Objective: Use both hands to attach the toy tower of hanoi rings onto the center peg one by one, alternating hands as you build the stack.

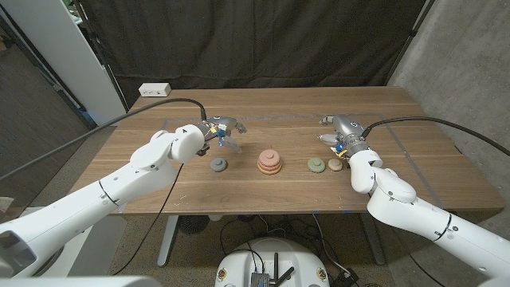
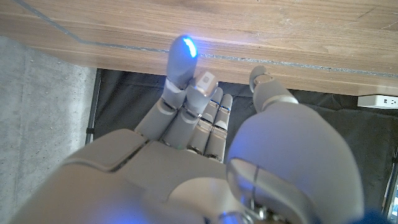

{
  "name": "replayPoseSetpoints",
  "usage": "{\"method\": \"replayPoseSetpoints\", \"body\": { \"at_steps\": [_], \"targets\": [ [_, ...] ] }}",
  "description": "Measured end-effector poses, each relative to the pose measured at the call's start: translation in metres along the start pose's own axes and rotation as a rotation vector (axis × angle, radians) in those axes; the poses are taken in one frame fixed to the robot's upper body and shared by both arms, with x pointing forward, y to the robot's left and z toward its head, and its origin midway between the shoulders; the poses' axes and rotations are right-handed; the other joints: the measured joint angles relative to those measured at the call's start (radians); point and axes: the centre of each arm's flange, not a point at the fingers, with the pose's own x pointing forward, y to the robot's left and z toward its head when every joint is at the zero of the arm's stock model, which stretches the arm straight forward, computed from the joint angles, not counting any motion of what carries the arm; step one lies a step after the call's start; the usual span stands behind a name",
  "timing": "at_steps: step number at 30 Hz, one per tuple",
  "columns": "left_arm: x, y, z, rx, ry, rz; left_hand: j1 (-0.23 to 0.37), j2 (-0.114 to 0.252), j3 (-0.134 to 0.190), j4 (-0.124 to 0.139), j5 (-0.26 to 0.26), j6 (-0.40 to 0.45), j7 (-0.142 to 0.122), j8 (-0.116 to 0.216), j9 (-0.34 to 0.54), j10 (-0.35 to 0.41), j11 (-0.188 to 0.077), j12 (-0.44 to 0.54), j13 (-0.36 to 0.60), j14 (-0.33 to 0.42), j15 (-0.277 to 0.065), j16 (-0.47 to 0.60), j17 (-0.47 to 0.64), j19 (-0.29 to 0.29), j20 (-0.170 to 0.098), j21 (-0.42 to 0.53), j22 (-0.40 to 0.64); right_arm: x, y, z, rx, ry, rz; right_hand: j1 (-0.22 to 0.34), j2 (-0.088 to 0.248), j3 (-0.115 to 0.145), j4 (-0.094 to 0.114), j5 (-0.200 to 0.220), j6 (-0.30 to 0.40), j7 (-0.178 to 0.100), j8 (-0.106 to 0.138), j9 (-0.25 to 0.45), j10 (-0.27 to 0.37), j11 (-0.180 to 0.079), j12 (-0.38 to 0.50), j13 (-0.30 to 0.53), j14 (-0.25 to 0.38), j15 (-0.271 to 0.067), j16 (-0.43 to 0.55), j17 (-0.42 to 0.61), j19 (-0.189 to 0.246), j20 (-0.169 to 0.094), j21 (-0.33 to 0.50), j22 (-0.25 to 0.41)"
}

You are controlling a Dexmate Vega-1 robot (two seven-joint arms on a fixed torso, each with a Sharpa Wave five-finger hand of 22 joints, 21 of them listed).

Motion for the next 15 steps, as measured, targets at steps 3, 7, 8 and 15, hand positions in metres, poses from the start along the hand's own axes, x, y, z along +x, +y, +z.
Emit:
{"method": "replayPoseSetpoints", "body": {
  "at_steps": [3, 7, 8, 15],
  "targets": [
    [-0.001, 0.000, -0.004, -0.007, 0.014, 0.010, 0.000, 0.000, 0.000, 0.000, 0.000, 0.000, 0.000, 0.000, 0.000, 0.000, 0.000, 0.000, 0.000, 0.000, 0.000, 0.000, 0.000, -0.006, 0.006, 0.000, 0.000, 0.000, 0.000, -0.001, 0.002, 0.001, -0.002, 0.000, 0.000, 0.000, 0.000, 0.008, 0.000, 0.000, 0.000, 0.000, 0.000, 0.000, 0.000, 0.000, 0.000, 0.000, 0.000, -0.002, 0.000, 0.000, 0.000, 0.000],
    [-0.002, 0.000, -0.007, -0.015, 0.027, 0.022, 0.000, 0.000, 0.000, 0.000, 0.003, 0.000, 0.000, 0.000, 0.000, 0.000, 0.000, 0.000, 0.000, 0.000, 0.000, 0.000, -0.002, -0.005, 0.006, 0.000, 0.000, 0.000, 0.000, -0.002, 0.006, 0.004, -0.005, 0.000, 0.000, 0.000, 0.000, 0.008, 0.000, 0.000, 0.000, 0.000, 0.000, 0.000, 0.000, 0.000, 0.000, 0.000, 0.000, -0.002, 0.000, 0.000, 0.000, 0.000],
    [-0.002, 0.000, -0.007, -0.017, 0.030, 0.024, 0.000, 0.000, 0.000, 0.000, 0.004, 0.000, 0.000, 0.000, 0.000, 0.000, 0.000, 0.000, -0.003, 0.000, 0.000, 0.000, -0.003, -0.006, 0.006, 0.000, 0.000, 0.000, 0.000, -0.002, 0.006, 0.005, -0.005, 0.000, 0.000, 0.000, 0.000, 0.008, 0.000, 0.000, 0.000, 0.000, 0.000, 0.000, 0.000, 0.000, 0.000, 0.000, 0.000, -0.002, 0.000, 0.000, 0.000, 0.000],
    [-0.003, -0.002, -0.014, -0.036, 0.060, 0.050, 0.004, 0.004, 0.004, -0.004, 0.004, 0.000, 0.000, 0.000, 0.000, 0.000, 0.000, 0.000, -0.005, 0.000, 0.000, 0.008, 0.003, -0.005, 0.006, 0.000, 0.000, -0.001, -0.001, -0.003, 0.010, 0.007, -0.011, 0.000, 0.000, 0.000, 0.000, 0.008, 0.000, 0.000, 0.000, 0.000, 0.000, 0.000, 0.000, 0.000, 0.000, 0.000, 0.000, -0.002, 0.000, 0.000, 0.000, 0.000]
  ]
}}
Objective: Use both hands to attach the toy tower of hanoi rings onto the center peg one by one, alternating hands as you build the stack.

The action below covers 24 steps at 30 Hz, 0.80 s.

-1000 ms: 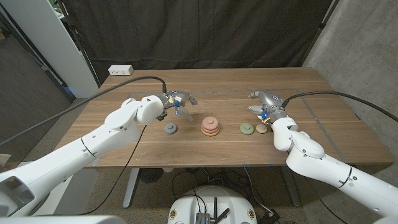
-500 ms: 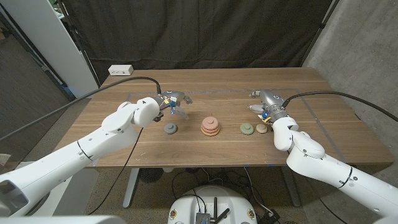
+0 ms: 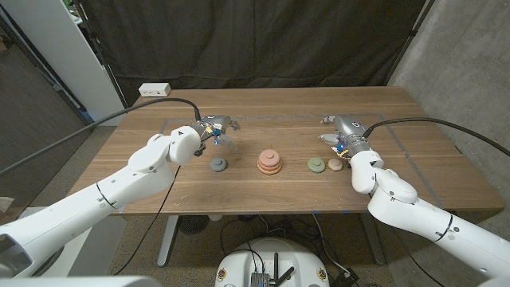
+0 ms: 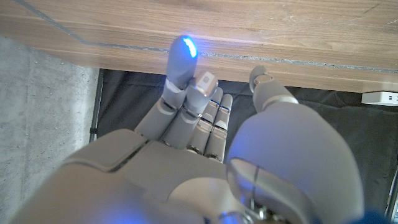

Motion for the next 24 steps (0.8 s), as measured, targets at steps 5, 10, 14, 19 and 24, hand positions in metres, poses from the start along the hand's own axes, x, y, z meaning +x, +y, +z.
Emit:
{"method": "replayPoseSetpoints", "body": {
  "at_steps": [5, 10, 14, 19, 24],
  "targets": [
    [0.000, -0.002, -0.005, -0.009, 0.020, 0.013, 0.005, 0.005, 0.000, 0.000, 0.000, 0.005, -0.005, 0.008, 0.000, 0.004, -0.004, 0.004, -0.003, 0.000, 0.000, 0.004, 0.002, 0.000, 0.000, 0.006, 0.000, -0.001, -0.001, 0.000, 0.002, 0.000, -0.004, 0.000, 0.000, 0.000, 0.000, 0.000, 0.000, 0.000, 0.000, 0.000, 0.000, 0.000, 0.000, 0.000, 0.000, 0.000, 0.000, 0.000, 0.000, 0.000, 0.000, 0.000],
    [0.001, -0.005, -0.010, 0.001, 0.060, 0.039, 0.005, 0.005, 0.000, 0.000, 0.000, 0.009, -0.016, 0.008, 0.000, 0.010, -0.009, 0.004, -0.005, 0.000, 0.000, 0.004, 0.007, 0.000, 0.000, 0.010, 0.000, -0.002, -0.001, 0.000, 0.005, 0.000, -0.010, 0.000, 0.000, 0.000, 0.000, 0.000, -0.004, 0.004, 0.000, 0.000, 0.000, 0.000, 0.000, 0.000, 0.000, 0.000, 0.000, 0.000, 0.000, 0.000, 0.000, 0.000],
    [0.001, -0.007, -0.013, 0.005, 0.077, 0.051, 0.005, 0.005, 0.003, 0.003, 0.000, 0.009, -0.016, 0.008, 0.000, 0.011, -0.011, 0.008, -0.005, 0.000, 0.000, 0.011, 0.007, 0.000, 0.000, 0.010, 0.000, -0.003, -0.001, 0.000, 0.006, 0.000, -0.013, 0.000, 0.000, 0.000, 0.000, 0.000, -0.004, 0.004, 0.000, 0.000, 0.000, 0.000, 0.000, 0.000, 0.000, 0.000, 0.000, 0.005, 0.000, 0.000, 0.000, 0.000],
    [-0.001, -0.008, -0.021, -0.004, 0.105, 0.080, 0.009, 0.009, 0.003, 0.003, 0.000, 0.014, -0.021, 0.008, 0.000, 0.015, -0.015, 0.008, -0.009, 0.008, -0.001, 0.018, 0.011, 0.002, -0.002, 0.013, 0.001, -0.003, -0.001, 0.001, 0.009, -0.004, -0.015, 0.000, 0.000, 0.000, 0.000, 0.000, -0.004, 0.004, 0.000, 0.000, 0.000, 0.000, 0.000, 0.000, 0.000, 0.000, 0.000, 0.005, 0.000, 0.000, 0.000, 0.000],
    [-0.002, -0.009, -0.030, -0.024, 0.125, 0.097, 0.009, 0.009, 0.003, 0.003, 0.000, 0.023, -0.023, 0.008, 0.000, 0.027, -0.016, 0.008, -0.013, 0.018, -0.007, 0.034, 0.025, 0.013, -0.005, 0.021, 0.005, -0.003, 0.000, 0.002, 0.012, -0.012, -0.016, 0.000, 0.000, 0.000, 0.000, 0.000, -0.004, 0.004, 0.000, 0.000, 0.000, 0.000, 0.000, 0.000, 0.000, 0.000, 0.000, 0.002, 0.000, 0.000, 0.007, 0.000]
  ]
}}
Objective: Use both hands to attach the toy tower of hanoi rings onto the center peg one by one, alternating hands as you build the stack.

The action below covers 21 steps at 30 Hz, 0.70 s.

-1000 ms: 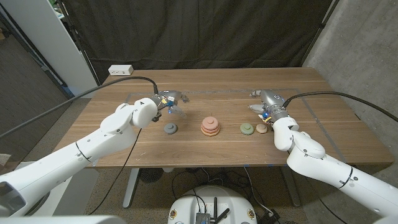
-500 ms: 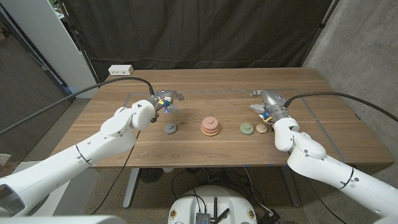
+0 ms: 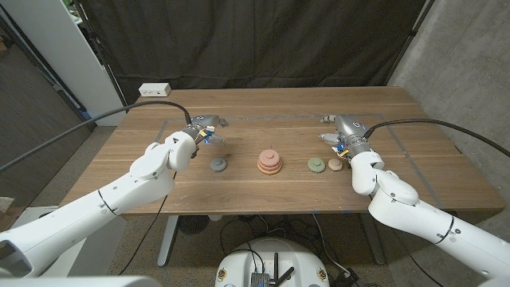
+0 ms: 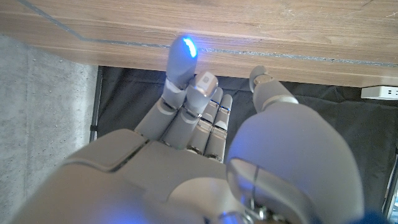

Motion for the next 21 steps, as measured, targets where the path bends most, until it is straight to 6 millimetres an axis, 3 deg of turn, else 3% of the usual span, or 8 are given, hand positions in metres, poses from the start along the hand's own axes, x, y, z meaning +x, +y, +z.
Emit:
{"method": "replayPoseSetpoints", "body": {
  "at_steps": [21],
  "targets": [
    [0.001, -0.002, -0.023, -0.045, 0.046, 0.062, 0.000, 0.000, 0.000, 0.000, 0.000, 0.010, 0.001, 0.000, 0.001, 0.004, -0.003, 0.000, -0.010, 0.016, -0.006, 0.020, 0.023, 0.000, 0.000, 0.008, 0.000, 0.008, 0.005, 0.003, 0.024, -0.039, -0.010, -0.009, -0.009, 0.000, 0.000, 0.000, 0.005, 0.005, 0.000, 0.000, 0.000, 0.011, 0.000, 0.000, 0.000, 0.000, 0.007, 0.007, -0.006, -0.006, -0.001, 0.005]
  ]
}}
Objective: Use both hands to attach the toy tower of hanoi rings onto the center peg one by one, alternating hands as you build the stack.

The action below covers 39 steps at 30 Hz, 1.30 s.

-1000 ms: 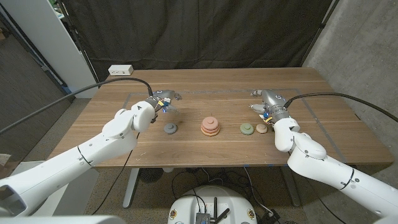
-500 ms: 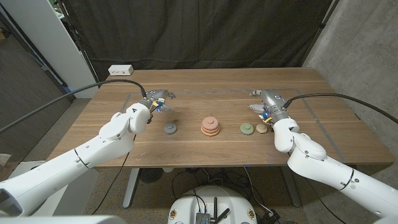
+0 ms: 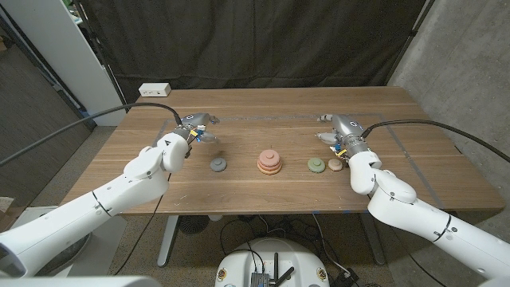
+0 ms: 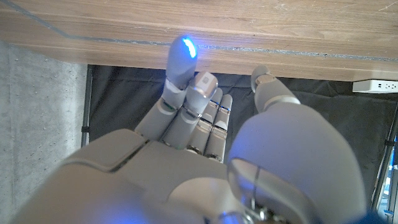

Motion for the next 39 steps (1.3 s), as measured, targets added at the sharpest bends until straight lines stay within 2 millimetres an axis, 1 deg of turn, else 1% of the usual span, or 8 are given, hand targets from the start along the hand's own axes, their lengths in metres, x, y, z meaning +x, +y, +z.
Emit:
{"method": "replayPoseSetpoints", "body": {
  "at_steps": [3, 14, 19, 22, 27, 28, 32, 39],
  "targets": [
    [0.001, -0.002, -0.002, -0.005, 0.000, 0.004, 0.000, 0.000, 0.000, 0.000, 0.000, 0.000, 0.000, 0.000, 0.002, 0.000, 0.000, 0.000, 0.000, 0.000, 0.000, 0.000, 0.001, 0.000, 0.000, 0.000, 0.000, 0.001, 0.001, 0.001, 0.005, -0.006, -0.001, 0.000, 0.000, 0.004, -0.004, 0.000, 0.000, 0.000, 0.000, 0.000, 0.000, 0.000, 0.000, 0.000, 0.000, 0.000, 0.004, 0.000, 0.000, 0.000, 0.000, 0.000],
    [0.000, -0.010, -0.004, -0.022, 0.016, 0.021, -0.008, 0.008, 0.000, 0.000, 0.000, 0.000, 0.000, 0.000, 0.001, 0.000, 0.000, 0.000, -0.009, 0.000, 0.000, 0.006, 0.012, 0.000, 0.000, 0.011, -0.003, 0.005, 0.000, 0.002, 0.010, -0.027, 0.000, 0.000, 0.000, 0.008, -0.001, 0.000, -0.007, 0.007, 0.000, 0.000, -0.011, 0.003, 0.000, 0.000, -0.004, 0.004, 0.004, -0.003, -0.009, 0.005, 0.000, -0.003],
    [0.000, -0.012, -0.006, -0.030, 0.027, 0.033, -0.008, 0.008, 0.000, 0.000, 0.000, 0.000, 0.000, 0.000, 0.001, 0.000, 0.000, 0.000, -0.014, 0.000, 0.000, 0.006, 0.012, 0.000, 0.000, 0.011, -0.003, 0.006, -0.003, 0.002, 0.010, -0.032, -0.002, 0.000, 0.000, 0.010, -0.003, 0.000, -0.009, 0.008, 0.000, 0.000, -0.020, 0.013, -0.007, 0.000, -0.013, 0.001, 0.004, -0.005, -0.009, 0.005, 0.000, -0.003],
    [0.000, -0.012, -0.007, -0.031, 0.034, 0.041, -0.008, 0.008, 0.000, 0.000, 0.000, 0.000, 0.000, 0.000, 0.001, 0.000, 0.000, 0.000, -0.014, 0.000, 0.000, 0.006, 0.012, 0.000, 0.000, 0.011, -0.003, 0.004, -0.005, 0.003, 0.011, -0.037, 0.000, 0.000, 0.000, 0.012, -0.005, 0.000, -0.024, 0.017, -0.008, 0.000, -0.029, 0.011, -0.011, 0.000, -0.015, 0.000, 0.004, -0.006, -0.013, 0.002, 0.000, -0.003],
    [0.000, -0.013, -0.008, -0.029, 0.038, 0.045, -0.008, 0.008, 0.000, 0.000, 0.000, 0.000, 0.000, 0.000, 0.001, 0.000, 0.000, 0.000, -0.018, 0.000, 0.000, 0.006, 0.014, 0.000, 0.000, 0.011, -0.003, 0.000, -0.007, 0.006, 0.012, -0.048, 0.010, 0.000, -0.001, 0.015, -0.009, 0.000, -0.052, 0.019, -0.016, 0.005, -0.062, 0.015, -0.015, 0.000, -0.030, -0.001, 0.001, -0.007, -0.025, 0.012, 0.000, -0.003],
    [0.001, -0.013, -0.008, -0.028, 0.038, 0.047, -0.008, 0.008, 0.000, 0.000, 0.000, 0.000, 0.000, 0.000, 0.001, 0.000, 0.000, 0.000, -0.019, 0.000, 0.000, 0.006, 0.014, 0.000, 0.000, 0.011, -0.003, -0.001, -0.007, 0.007, 0.011, -0.050, 0.013, 0.006, -0.010, 0.015, -0.009, 0.000, -0.054, 0.017, -0.017, 0.005, -0.068, 0.016, -0.015, 0.000, -0.036, 0.000, -0.002, -0.010, -0.027, 0.013, 0.000, -0.005],
    [0.001, -0.012, -0.009, -0.025, 0.040, 0.051, -0.008, 0.008, 0.000, 0.000, 0.000, 0.000, 0.000, 0.000, 0.001, -0.001, -0.001, 0.000, -0.019, 0.000, 0.000, 0.006, 0.019, 0.000, 0.000, 0.011, -0.003, -0.004, -0.009, 0.009, 0.005, -0.052, 0.026, 0.011, -0.018, 0.015, -0.009, 0.000, -0.071, 0.016, -0.020, 0.005, -0.083, 0.018, -0.014, 0.000, -0.051, 0.000, -0.012, -0.017, -0.031, 0.017, 0.000, -0.008],
    [0.001, -0.011, -0.011, -0.021, 0.042, 0.060, -0.013, 0.013, 0.003, 0.003, 0.000, 0.000, 0.000, 0.000, 0.001, -0.004, -0.004, 0.000, -0.019, 0.000, 0.000, 0.006, 0.021, 0.000, 0.000, 0.011, -0.003, -0.010, -0.014, 0.013, -0.015, -0.061, 0.040, 0.013, -0.032, 0.015, -0.009, 0.000, -0.110, 0.026, -0.027, 0.005, -0.121, 0.019, -0.018, 0.000, -0.057, 0.001, -0.016, -0.017, -0.041, 0.020, 0.000, -0.007]
  ]
}}
